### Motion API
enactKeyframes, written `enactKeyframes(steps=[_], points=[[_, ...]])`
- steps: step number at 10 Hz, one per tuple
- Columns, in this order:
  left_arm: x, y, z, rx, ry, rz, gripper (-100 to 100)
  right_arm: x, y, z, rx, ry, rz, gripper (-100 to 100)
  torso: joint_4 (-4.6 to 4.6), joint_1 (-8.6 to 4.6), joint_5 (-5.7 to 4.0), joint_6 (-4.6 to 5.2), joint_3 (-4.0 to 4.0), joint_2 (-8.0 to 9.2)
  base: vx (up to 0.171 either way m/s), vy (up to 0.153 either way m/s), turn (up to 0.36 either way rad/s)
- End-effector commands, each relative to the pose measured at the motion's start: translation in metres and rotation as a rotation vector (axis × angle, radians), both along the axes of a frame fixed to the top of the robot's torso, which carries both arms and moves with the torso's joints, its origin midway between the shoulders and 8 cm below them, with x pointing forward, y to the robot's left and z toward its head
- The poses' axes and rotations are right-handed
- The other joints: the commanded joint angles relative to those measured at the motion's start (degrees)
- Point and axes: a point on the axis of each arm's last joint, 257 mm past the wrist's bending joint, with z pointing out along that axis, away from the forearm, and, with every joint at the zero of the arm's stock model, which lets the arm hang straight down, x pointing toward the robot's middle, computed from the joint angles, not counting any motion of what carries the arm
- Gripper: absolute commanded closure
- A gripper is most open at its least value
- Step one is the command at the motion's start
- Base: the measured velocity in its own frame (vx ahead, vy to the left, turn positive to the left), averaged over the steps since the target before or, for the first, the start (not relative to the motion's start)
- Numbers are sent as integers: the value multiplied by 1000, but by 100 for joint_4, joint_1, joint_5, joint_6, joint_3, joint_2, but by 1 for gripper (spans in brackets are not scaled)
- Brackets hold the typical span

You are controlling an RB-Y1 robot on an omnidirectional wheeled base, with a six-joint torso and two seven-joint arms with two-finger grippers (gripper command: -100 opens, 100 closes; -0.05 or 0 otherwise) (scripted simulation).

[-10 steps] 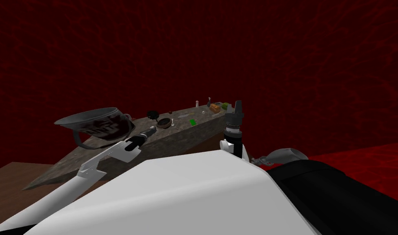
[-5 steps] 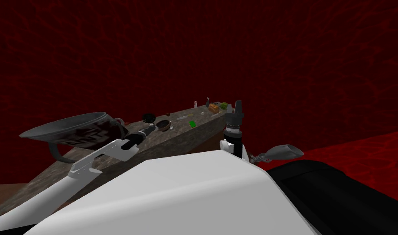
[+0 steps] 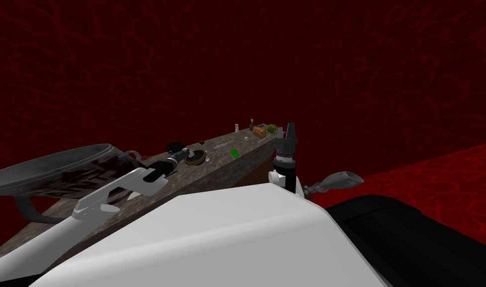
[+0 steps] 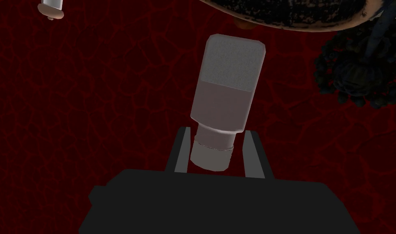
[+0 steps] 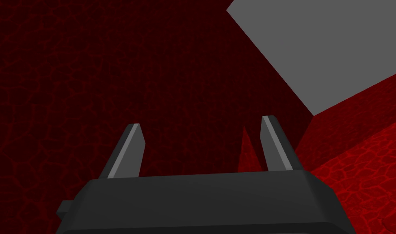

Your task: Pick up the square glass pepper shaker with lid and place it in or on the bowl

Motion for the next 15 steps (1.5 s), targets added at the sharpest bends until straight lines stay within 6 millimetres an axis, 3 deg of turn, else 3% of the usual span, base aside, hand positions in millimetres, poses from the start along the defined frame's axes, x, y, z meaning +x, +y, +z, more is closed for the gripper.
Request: enactKeyframes(steps=[1,2,6,7,8,15], points=[[0,0,0,0,0,0,100,0,0,0,0,0,0,0,0,0,0,0,0,0,29,42,-53],[1,-1,2,-3,-4,-1,-100,0,0,0,0,0,0,0,-1,-9,1,-10,4,10,6,7,3],[1,-1,2,-3,-4,-1,-100,0,0,0,0,0,0,0,3,-24,-3,-10,14,27,0,0,0],[1,-1,2,-3,-4,-1,0,0,0,0,0,0,0,0,3,-24,-3,-10,15,28,0,0,0],[0,-1,15,-2,-7,2,-100,0,0,0,0,0,0,0,3,-24,-3,-10,15,28,0,0,0],[-4,-10,62,5,-9,-1,-100,0,0,0,0,0,0,0,3,-22,-3,-10,14,27,2,9,2]])
